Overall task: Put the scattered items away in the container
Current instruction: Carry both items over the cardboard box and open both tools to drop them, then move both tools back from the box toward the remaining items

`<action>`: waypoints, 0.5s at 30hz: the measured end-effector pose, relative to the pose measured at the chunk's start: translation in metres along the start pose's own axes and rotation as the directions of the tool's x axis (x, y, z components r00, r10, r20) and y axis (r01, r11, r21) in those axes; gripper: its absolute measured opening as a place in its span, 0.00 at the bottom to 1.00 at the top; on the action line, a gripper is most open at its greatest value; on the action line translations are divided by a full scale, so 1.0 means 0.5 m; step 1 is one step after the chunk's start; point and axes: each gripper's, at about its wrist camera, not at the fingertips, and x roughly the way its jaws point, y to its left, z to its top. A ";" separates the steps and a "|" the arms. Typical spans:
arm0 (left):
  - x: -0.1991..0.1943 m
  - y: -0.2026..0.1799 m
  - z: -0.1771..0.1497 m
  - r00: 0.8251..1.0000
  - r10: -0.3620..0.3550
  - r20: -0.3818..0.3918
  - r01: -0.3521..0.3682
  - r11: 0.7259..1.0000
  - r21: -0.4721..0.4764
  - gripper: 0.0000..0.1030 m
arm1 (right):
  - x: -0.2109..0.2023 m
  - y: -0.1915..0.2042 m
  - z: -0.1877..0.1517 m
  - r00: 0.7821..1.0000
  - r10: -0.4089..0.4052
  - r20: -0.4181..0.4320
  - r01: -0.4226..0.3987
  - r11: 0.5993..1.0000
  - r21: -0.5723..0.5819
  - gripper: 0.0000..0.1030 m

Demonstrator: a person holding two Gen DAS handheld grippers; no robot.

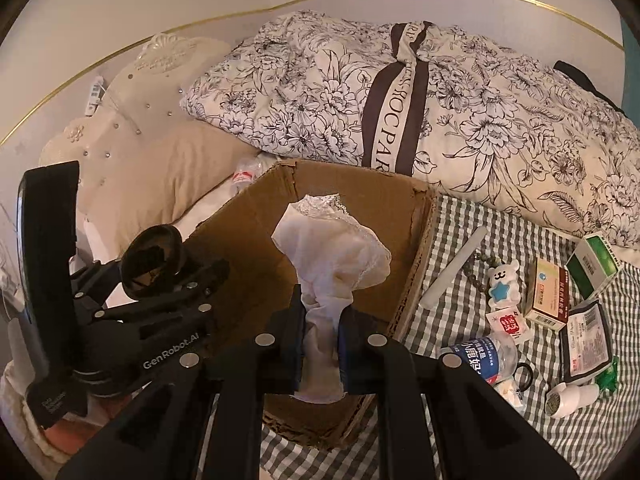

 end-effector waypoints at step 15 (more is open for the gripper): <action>-0.048 0.012 0.010 0.999 0.029 0.032 -0.028 0.999 -0.031 0.96 | -0.079 -0.014 0.019 0.985 -0.036 0.172 0.030 0.999 0.039 0.68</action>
